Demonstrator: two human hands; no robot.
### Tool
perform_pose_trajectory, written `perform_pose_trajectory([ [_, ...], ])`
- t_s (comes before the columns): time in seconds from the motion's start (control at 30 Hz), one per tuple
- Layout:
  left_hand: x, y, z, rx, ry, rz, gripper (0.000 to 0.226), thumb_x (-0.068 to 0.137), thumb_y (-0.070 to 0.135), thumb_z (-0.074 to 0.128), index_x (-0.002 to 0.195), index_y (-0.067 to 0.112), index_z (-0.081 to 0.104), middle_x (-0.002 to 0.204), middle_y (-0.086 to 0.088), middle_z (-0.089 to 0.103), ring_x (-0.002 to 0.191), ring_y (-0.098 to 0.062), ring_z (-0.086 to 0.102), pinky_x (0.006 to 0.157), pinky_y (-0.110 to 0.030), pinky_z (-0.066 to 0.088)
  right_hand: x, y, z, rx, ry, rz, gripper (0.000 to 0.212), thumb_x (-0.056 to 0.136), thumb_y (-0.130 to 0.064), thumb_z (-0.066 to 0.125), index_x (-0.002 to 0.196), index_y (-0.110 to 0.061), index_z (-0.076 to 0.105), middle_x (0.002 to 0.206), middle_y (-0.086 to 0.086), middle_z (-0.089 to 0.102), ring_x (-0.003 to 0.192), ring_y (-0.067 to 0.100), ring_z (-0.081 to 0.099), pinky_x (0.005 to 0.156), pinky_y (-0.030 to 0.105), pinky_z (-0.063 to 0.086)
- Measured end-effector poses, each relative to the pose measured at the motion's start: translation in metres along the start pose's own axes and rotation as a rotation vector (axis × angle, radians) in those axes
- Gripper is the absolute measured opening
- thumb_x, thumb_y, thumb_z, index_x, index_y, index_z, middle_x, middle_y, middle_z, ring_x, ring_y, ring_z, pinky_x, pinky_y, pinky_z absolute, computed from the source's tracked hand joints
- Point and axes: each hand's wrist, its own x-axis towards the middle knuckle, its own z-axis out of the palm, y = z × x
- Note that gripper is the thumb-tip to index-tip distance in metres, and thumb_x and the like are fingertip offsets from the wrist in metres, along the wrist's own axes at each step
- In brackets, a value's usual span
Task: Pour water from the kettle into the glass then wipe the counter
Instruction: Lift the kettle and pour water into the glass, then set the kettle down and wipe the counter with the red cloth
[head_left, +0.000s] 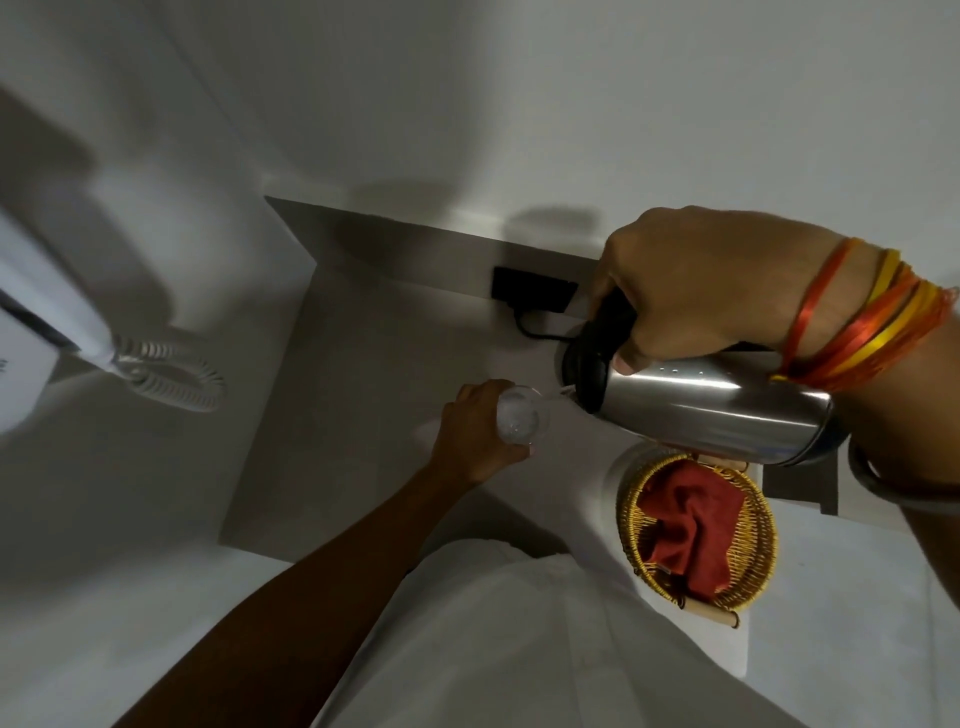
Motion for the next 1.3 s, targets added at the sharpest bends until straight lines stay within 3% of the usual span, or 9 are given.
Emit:
perform_pose_trajectory([
  [0.13,0.003,-0.004,0.005,-0.007,0.039,-0.022,0.096,0.062,0.04,0.104,0.144,0.013,0.06,0.141,-0.006,0.067,0.131,-0.028,0.059,0.11,-0.044,0.05,-0.004,0.015,-0.002,0.113,-0.013,0.026,0.031,0.071,-0.038,0.088,0.1,-0.039,0.078,0.082,-0.016,0.072,0.078,0.01,0.068,0.079,0.043,0.06],
  [0.23,0.009,-0.006,0.009,-0.049,0.04,-0.039,0.093,0.061,0.034,0.105,0.139,0.006,0.064,0.136,-0.012,0.07,0.126,-0.03,0.064,0.109,-0.046,0.053,-0.003,0.044,0.01,0.317,-0.039,0.053,0.036,0.073,-0.025,0.09,0.101,-0.044,0.078,0.092,-0.018,0.076,0.088,0.005,0.069,0.085,0.037,0.056],
  [0.37,0.01,-0.009,0.009,-0.122,0.067,-0.08,0.096,0.058,0.036,0.106,0.141,0.016,0.06,0.139,-0.006,0.065,0.128,-0.023,0.058,0.102,-0.033,0.05,-0.002,0.082,0.055,0.612,0.087,0.077,0.045,0.073,-0.002,0.088,0.109,-0.029,0.082,0.104,-0.01,0.08,0.102,0.011,0.071,0.098,0.036,0.051],
  [0.63,0.01,-0.013,0.006,-0.131,0.089,-0.084,0.1,0.058,0.035,0.106,0.144,0.018,0.058,0.141,-0.007,0.059,0.132,-0.023,0.054,0.102,-0.031,0.049,-0.01,0.131,0.157,1.145,0.467,0.144,0.055,0.079,0.015,0.076,0.124,-0.015,0.072,0.112,0.006,0.077,0.11,0.026,0.072,0.085,0.03,0.064],
  [0.77,0.009,-0.014,0.006,-0.119,0.124,-0.071,0.093,0.057,0.026,0.105,0.139,0.014,0.062,0.135,-0.007,0.065,0.129,-0.027,0.057,0.097,-0.032,0.051,-0.012,0.134,0.19,1.274,0.577,0.161,0.058,0.081,0.02,0.069,0.13,-0.012,0.067,0.11,-0.01,0.08,0.11,0.016,0.072,0.092,0.028,0.06],
  [1.0,0.004,-0.013,0.004,-0.144,0.147,-0.047,0.089,0.056,0.019,0.105,0.136,0.013,0.065,0.13,-0.007,0.067,0.124,-0.028,0.059,0.098,-0.041,0.057,-0.021,0.14,0.225,1.352,0.649,0.26,0.064,0.078,0.022,0.07,0.135,-0.004,0.061,0.119,-0.001,0.074,0.115,0.024,0.068,0.099,0.038,0.058],
  [1.13,0.002,-0.015,0.006,-0.148,0.145,-0.04,0.088,0.058,0.02,0.104,0.136,0.014,0.065,0.13,-0.005,0.068,0.125,-0.025,0.057,0.095,-0.034,0.054,-0.028,0.141,0.233,1.32,0.648,0.323,0.063,0.079,0.02,0.071,0.135,-0.009,0.063,0.123,0.004,0.072,0.124,0.034,0.063,0.103,0.042,0.057],
  [1.2,-0.001,-0.014,0.006,-0.146,0.146,-0.035,0.088,0.06,0.023,0.103,0.138,0.016,0.063,0.132,-0.005,0.066,0.125,-0.021,0.056,0.095,-0.032,0.052,-0.03,0.138,0.233,1.211,0.653,0.35,0.063,0.081,0.013,0.075,0.137,-0.011,0.063,0.132,0.014,0.066,0.128,0.035,0.058,0.11,0.053,0.049],
  [1.3,-0.002,-0.015,0.004,-0.164,0.15,-0.028,0.087,0.061,0.026,0.103,0.137,0.016,0.064,0.132,-0.007,0.067,0.125,-0.02,0.058,0.097,-0.034,0.055,-0.037,0.122,0.251,0.877,0.696,0.603,0.079,0.077,-0.008,0.087,0.147,-0.023,0.052,0.143,0.02,0.046,0.134,0.037,0.04,0.113,0.052,0.039],
])
